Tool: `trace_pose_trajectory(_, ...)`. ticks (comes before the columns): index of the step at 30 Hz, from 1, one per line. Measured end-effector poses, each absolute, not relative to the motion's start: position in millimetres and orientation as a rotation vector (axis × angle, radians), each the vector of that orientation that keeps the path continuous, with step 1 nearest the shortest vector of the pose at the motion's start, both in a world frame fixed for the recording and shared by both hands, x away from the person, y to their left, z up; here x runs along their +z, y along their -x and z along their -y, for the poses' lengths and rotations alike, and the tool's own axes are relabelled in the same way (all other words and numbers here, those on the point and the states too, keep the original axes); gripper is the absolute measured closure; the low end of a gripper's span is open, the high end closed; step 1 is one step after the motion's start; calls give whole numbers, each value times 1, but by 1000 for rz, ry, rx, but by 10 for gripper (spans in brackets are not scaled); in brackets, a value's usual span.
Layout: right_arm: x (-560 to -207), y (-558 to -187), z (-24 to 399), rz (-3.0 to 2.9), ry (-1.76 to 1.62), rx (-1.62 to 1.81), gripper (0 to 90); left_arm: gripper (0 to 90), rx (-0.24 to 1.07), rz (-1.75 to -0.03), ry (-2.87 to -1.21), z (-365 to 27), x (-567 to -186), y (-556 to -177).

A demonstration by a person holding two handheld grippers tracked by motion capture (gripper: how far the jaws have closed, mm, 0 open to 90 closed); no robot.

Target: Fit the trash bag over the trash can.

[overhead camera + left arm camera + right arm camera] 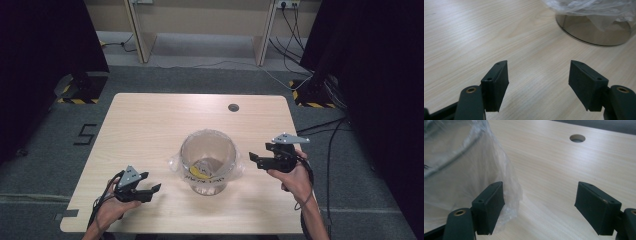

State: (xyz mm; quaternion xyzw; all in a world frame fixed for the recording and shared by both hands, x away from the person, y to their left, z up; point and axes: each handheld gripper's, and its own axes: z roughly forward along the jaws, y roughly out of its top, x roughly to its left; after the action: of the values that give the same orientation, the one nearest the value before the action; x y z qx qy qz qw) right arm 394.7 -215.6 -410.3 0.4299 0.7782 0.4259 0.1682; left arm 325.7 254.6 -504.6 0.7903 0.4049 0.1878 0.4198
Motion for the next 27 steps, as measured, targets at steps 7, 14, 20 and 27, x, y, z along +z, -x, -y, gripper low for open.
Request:
trace_pose_trajectory(7, -436, -398, 223, -2194, -1261, 1186, 215, 308, 473, -1055, -1973, -260, -508, -328)
trace_pose_trajectory(14, -453, -396, 229, -2200, -1275, 1171, 181, 258, 479, -1068, -1976, -261, -513, -330)
trace_pose_trajectory(20, -465, -393, 230, -2215, -1297, 1157, 173, 240, 490, -1085, -1989, -264, -517, -332)
trace_pose_trajectory(27, -478, -388, 230, -2251, -1312, 1134, 167, 235, 487, -1106, -2005, -267, -521, -331)
